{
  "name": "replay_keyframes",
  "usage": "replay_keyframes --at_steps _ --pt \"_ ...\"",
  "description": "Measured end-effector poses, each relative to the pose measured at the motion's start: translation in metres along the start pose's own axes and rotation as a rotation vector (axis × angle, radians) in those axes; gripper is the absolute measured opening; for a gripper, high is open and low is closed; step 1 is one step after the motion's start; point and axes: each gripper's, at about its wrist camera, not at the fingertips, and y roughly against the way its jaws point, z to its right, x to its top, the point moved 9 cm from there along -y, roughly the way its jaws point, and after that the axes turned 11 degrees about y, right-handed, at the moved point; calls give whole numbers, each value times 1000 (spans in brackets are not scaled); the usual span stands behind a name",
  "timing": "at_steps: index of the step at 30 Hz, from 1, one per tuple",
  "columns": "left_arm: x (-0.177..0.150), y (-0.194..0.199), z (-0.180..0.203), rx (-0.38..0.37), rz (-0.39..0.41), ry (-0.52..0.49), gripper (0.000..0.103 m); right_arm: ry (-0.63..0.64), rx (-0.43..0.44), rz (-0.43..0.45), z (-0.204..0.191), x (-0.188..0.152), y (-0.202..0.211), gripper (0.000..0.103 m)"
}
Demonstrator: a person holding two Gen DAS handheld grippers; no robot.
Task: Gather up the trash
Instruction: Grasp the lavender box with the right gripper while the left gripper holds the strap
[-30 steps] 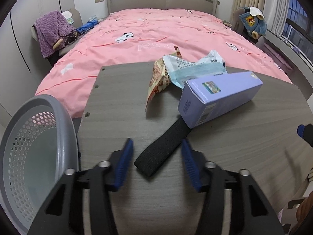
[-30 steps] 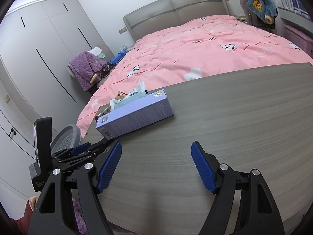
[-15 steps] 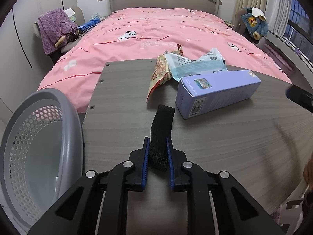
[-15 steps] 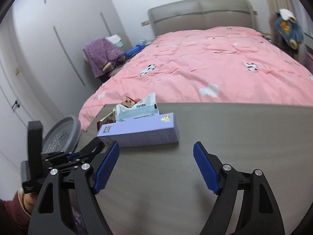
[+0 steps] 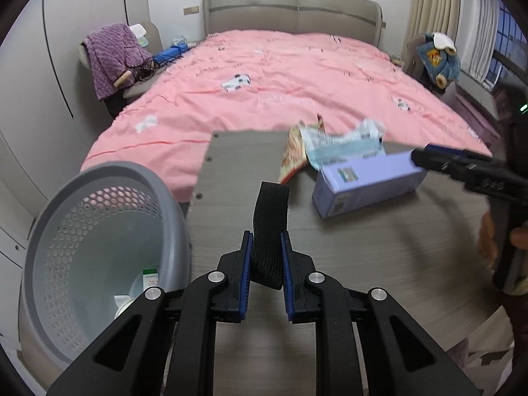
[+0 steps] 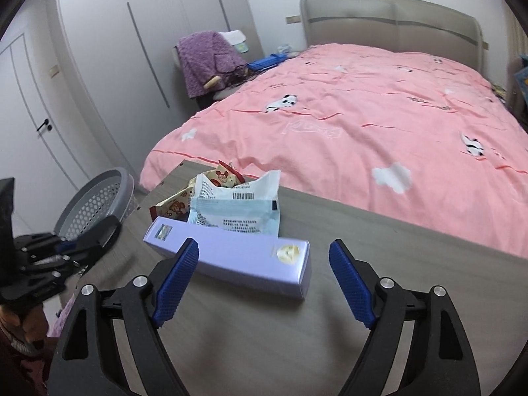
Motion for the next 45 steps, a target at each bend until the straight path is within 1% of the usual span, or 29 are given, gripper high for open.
replay_keyframes --at_steps 3,7,10,15,21,28,30,32,34,38,41,45 --pt "10 15 -3 -7 35 16 16 17 41 -9 -3 4 -8 82" --pt "20 29 -4 -23 70 33 16 40 100 -20 -8 7 -16 83" --pt "22 31 -7 -24 75 43 16 55 153 -36 -17 5 -17 83" --pt "24 32 -14 -18 71 64 16 90 172 -51 -36 -4 -5 83" --pt "28 35 -23 -20 88 83 16 124 191 -47 -74 -18 15 83" --pt "25 36 -35 -4 90 102 16 112 213 -38 -119 -30 27 83" --pt "24 36 -38 -5 87 107 16 118 203 -36 -130 -32 27 83" --pt "22 36 -40 -4 90 106 16 123 189 -13 -137 -30 31 83" --pt "21 37 -42 -5 91 107 16 123 176 -11 -135 -25 30 83" --pt "20 39 -47 -16 91 120 16 161 123 -25 -123 -10 24 83" --pt "20 41 -51 -14 97 127 16 204 85 -66 -109 -1 11 83" --pt "22 44 -54 -9 105 134 16 254 65 -133 -95 2 -11 82"
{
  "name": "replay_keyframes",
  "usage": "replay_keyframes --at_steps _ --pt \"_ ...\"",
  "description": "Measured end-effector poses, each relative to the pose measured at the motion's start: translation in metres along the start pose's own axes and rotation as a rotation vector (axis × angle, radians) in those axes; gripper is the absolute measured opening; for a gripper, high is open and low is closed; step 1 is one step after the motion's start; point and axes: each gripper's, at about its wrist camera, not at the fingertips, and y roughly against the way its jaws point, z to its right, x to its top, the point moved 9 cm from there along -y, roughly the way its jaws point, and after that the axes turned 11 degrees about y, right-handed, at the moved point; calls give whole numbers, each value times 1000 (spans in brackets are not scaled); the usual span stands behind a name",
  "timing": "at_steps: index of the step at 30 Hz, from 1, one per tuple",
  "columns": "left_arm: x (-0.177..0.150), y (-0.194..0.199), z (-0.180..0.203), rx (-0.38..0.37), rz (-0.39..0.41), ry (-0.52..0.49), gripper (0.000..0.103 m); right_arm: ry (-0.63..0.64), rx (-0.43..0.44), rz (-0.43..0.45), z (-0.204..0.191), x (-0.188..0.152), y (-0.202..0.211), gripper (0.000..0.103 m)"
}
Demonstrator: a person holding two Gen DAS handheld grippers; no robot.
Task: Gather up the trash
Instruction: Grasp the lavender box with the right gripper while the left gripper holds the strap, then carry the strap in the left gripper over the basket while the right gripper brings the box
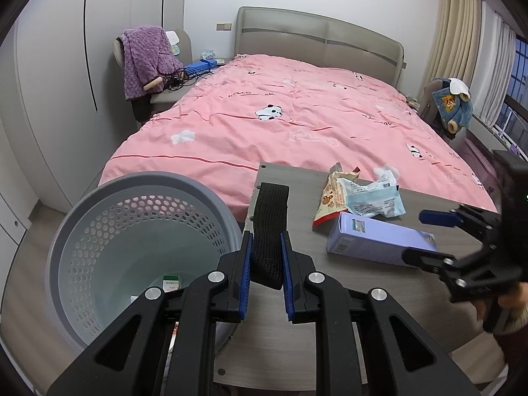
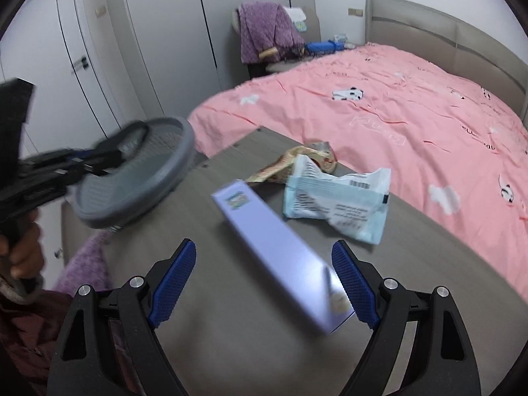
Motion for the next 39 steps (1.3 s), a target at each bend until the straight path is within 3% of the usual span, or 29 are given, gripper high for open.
replay_keyframes --at_steps 5,11,16,27,39 --pt "2 0 -3 6 -1 5 16 57 13 -70 1 -6 -23 79" --pt "2 -2 -3 7 -5 6 16 124 -3 -170 -4 -18 -49 62" --pt "2 -2 -4 7 -4 10 16 124 1 -186 -14 -21 -48 33" --pt "3 9 -21 0 18 24 16 34 -18 -101 -59 -15 -18 32" --pt "-3 21 -71 32 37 47 16 -199 -58 13 -93 2 1 32"
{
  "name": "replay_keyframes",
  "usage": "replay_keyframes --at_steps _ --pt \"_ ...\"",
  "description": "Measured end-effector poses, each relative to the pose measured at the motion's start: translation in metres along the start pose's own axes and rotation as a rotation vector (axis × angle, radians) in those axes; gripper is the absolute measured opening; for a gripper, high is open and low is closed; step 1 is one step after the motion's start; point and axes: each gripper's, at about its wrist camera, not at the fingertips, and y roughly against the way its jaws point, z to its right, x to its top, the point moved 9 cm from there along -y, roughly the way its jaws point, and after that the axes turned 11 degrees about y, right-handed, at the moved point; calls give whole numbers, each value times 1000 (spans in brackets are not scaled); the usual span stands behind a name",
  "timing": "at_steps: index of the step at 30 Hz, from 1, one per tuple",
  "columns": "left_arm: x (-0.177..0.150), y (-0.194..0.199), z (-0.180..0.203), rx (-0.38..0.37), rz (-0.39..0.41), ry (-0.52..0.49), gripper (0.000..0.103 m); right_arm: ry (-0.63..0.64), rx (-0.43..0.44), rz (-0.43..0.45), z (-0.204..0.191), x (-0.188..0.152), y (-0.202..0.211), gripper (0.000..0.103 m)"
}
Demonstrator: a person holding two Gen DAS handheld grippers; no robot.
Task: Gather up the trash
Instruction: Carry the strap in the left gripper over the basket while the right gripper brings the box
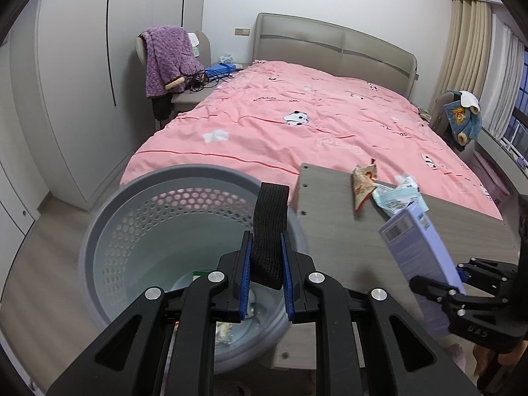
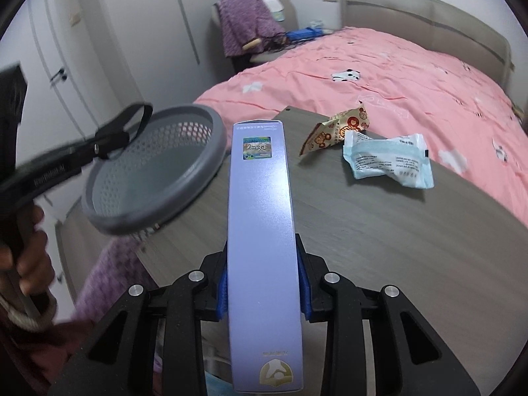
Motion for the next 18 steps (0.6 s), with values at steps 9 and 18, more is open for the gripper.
replay_keyframes --at_steps 9,18 --pt "2 -5 -54 89 2 1 16 -44 54 65 -46 39 -16 32" --pt "10 -17 -100 147 -14 27 16 -17 114 63 -90 77 -49 32"
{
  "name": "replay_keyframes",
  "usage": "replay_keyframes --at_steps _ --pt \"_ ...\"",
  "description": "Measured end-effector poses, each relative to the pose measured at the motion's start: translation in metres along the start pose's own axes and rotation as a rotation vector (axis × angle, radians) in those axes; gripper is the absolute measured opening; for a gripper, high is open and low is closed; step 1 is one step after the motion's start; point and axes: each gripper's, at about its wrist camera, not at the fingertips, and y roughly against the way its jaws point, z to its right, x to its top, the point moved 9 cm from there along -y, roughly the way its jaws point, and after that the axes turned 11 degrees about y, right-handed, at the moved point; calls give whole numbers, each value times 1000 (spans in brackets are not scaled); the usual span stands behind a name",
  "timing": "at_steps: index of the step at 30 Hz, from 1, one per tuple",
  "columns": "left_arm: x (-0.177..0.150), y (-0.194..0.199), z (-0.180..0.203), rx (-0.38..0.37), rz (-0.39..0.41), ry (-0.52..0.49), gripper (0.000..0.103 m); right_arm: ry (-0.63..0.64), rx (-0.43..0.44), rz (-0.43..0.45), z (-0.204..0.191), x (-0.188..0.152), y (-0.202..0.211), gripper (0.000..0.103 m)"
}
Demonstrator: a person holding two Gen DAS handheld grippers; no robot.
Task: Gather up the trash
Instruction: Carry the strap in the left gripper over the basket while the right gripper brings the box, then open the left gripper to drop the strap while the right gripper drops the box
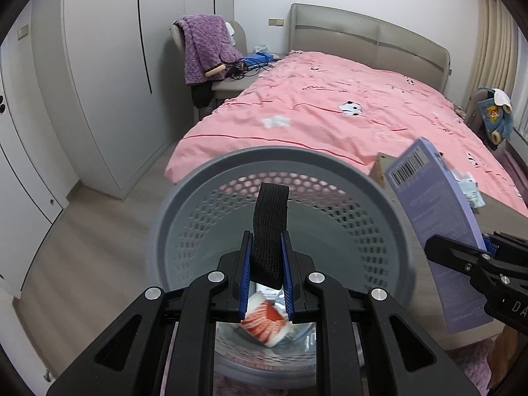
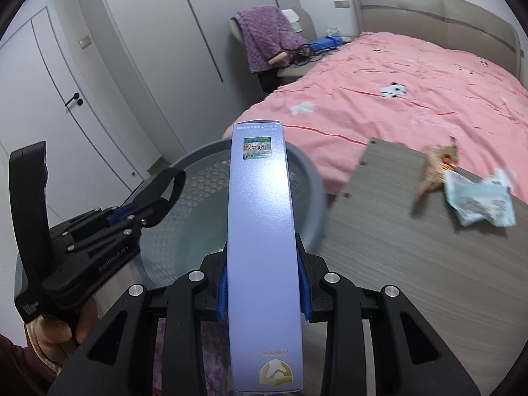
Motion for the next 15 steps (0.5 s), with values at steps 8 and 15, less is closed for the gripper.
replay_keyframes --at_steps 8,15 --pt "6 -14 -17 4 -20 21 16 10 22 -42 -16 20 -36 32" --pt "10 -18 -29 -3 -28 57 24 19 28 -53 -20 27 -50 34"
